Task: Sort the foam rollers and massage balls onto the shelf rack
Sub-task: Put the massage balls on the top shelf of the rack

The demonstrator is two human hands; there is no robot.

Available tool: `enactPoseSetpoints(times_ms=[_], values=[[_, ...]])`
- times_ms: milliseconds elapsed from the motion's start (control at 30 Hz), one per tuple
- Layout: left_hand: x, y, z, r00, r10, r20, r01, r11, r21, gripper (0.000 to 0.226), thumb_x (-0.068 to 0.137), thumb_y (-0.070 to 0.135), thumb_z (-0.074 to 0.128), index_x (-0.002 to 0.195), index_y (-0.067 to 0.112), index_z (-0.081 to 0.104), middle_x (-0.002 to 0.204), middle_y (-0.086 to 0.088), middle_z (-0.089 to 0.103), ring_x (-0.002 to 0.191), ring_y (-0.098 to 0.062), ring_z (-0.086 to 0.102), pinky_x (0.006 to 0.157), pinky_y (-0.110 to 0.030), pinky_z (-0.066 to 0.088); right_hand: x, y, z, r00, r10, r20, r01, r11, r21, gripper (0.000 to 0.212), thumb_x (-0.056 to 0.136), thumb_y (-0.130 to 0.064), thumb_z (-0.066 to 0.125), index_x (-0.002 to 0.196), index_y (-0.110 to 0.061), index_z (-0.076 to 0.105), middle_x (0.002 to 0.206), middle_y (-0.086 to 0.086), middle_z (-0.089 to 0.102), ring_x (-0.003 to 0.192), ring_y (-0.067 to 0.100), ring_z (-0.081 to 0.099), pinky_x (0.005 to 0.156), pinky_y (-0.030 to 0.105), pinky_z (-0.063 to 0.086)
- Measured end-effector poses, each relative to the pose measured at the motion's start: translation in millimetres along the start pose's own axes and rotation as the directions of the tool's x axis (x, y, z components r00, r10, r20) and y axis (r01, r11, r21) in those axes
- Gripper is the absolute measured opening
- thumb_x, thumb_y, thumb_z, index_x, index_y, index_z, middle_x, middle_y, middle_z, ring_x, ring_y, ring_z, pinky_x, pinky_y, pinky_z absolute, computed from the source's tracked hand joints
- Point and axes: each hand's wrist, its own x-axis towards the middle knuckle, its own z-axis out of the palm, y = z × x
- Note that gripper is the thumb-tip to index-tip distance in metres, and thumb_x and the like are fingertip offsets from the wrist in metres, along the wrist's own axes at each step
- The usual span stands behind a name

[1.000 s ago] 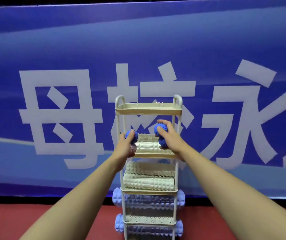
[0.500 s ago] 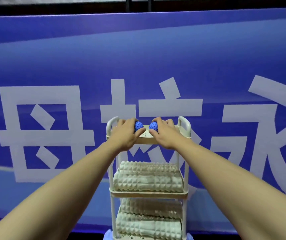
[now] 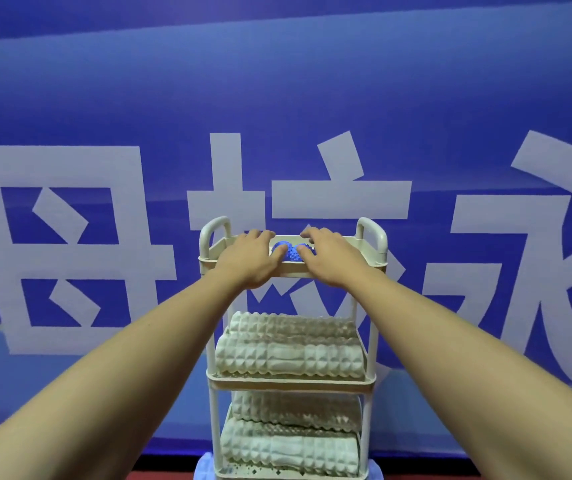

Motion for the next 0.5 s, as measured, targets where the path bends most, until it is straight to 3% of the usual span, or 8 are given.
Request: enactPoseSetpoints(times_ms=[367,500], values=[[-38.6,0.9,-2.7,0.983,0.057,-0.175,-0.06,0.998,-0.013,0.054,0.104,0.052,0.034,0.144,0.019,0.05,0.142,-0.005,0.055,0.126,-0.024,0.053,0.101,-0.041,0.046,-32.5,-4.0,-15.1,0.997,-0.003,-0.081,0.006,0.999,0.041,0.042,0.105,-0.041,0.041,0.141,-0.023,0.048,0.139,0.003,0.052,0.123,0.023,0.053,0.098,0.042,0.048],[-70.3,-4.2,1.4,0.973,0.075,-0.219,-0.077,0.997,-0.002,0.052,0.103,0.053,0.037,0.143,0.023,0.05,0.142,0.0,0.054,0.128,-0.023,0.051,0.106,-0.042,0.042,-64.7,-6.8,-13.1,0.992,-0.056,-0.117,0.063,0.996,0.058,0.041,0.104,-0.039,0.043,0.142,-0.023,0.05,0.141,-0.002,0.052,0.13,0.02,0.049,0.105,0.041,0.045]])
